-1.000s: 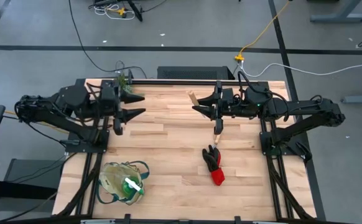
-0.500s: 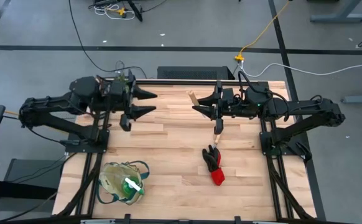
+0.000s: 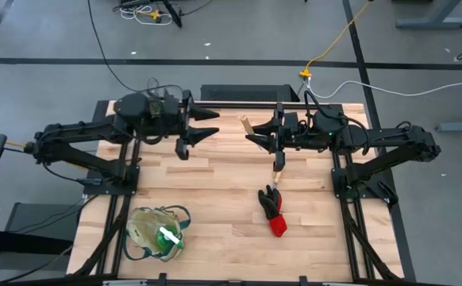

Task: Pick & Place Garden tools in Gardening bag
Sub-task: Put the brown trowel into the white gardening bag

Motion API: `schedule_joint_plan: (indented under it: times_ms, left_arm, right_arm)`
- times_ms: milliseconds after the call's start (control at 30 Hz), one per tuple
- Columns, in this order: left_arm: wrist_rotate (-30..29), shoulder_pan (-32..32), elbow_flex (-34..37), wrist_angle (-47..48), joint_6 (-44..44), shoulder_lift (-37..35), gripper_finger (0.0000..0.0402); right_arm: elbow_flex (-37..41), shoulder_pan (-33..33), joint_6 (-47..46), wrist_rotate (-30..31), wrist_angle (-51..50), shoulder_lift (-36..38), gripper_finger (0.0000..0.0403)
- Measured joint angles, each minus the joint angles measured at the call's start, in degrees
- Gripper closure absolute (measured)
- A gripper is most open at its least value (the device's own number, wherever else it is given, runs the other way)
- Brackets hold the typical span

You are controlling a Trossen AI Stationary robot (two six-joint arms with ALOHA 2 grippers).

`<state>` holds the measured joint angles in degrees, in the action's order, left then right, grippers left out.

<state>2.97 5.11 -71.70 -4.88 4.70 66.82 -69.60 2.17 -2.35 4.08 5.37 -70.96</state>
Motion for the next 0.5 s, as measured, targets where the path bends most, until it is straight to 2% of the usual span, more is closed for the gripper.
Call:
schedule_joint_plan:
  times_ms: [500]
  left_arm:
    - [2.83, 1.55, 0.00, -10.94, 2.21, 6.68, 0.0193]
  right_arm:
    - [-0.02, 0.00, -0.02, 0.04, 0.26, 0.00, 0.0324]
